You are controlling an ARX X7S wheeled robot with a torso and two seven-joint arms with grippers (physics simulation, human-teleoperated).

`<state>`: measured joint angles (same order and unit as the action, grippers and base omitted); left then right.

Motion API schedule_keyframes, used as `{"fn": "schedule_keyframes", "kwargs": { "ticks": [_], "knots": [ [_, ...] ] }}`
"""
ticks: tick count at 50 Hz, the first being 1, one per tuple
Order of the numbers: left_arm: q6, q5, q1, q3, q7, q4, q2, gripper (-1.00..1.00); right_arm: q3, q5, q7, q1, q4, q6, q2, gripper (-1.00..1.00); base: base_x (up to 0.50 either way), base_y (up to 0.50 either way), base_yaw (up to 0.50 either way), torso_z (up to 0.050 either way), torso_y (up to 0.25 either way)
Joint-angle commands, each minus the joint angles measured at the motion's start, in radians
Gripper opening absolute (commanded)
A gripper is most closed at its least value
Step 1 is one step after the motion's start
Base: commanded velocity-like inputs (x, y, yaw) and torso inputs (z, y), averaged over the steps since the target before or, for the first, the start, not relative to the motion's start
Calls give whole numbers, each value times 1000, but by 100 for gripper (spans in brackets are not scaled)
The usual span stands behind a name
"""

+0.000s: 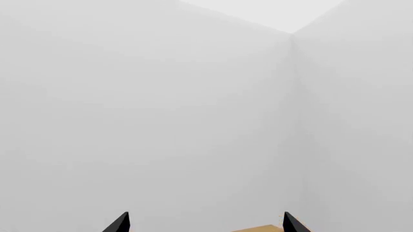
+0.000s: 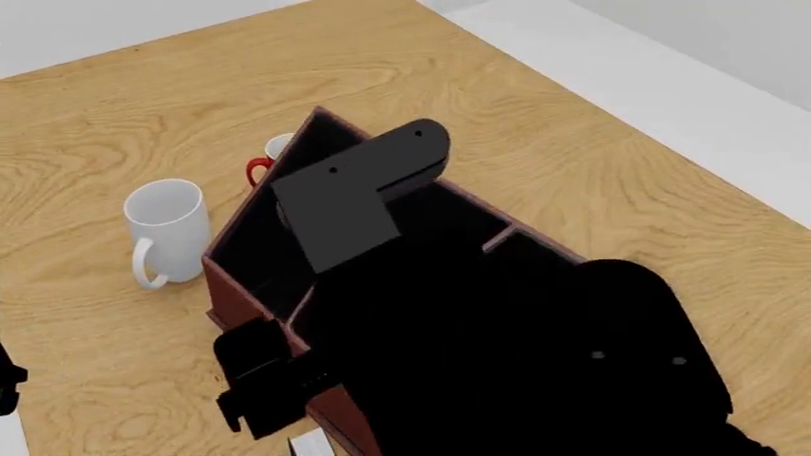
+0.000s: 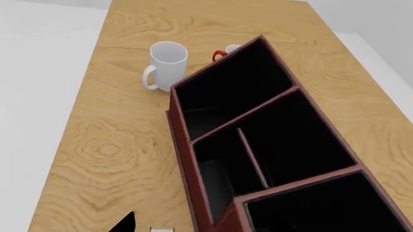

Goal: Pick up the book and place it in the right compartment of the caddy.

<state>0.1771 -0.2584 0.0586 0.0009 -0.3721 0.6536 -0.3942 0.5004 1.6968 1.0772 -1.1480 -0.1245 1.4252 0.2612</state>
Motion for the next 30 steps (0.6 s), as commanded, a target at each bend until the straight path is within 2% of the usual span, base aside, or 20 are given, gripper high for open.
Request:
{"fn": "schedule_keyframes", "kwargs": {
  "ticks": [1,7,16,30],
  "knots": [
    [3,-4,0,3,-1,2,-4,100,47,-101,-129,73,-7,-43,-9,100,0,0,0,0,0],
    [2,-12,2,-7,-4,-1,-6,100,87,-193,-228,103,10,-80,-7,100,0,0,0,0,0],
    [-1,-11,0,-3,-5,1,-8,100,131,-251,-293,128,29,-110,-8,100,0,0,0,0,0],
    [-10,-10,1,-3,-12,-6,-6,100,221,-415,-487,140,158,-224,-25,100,0,0,0,0,0]
  ]
}}
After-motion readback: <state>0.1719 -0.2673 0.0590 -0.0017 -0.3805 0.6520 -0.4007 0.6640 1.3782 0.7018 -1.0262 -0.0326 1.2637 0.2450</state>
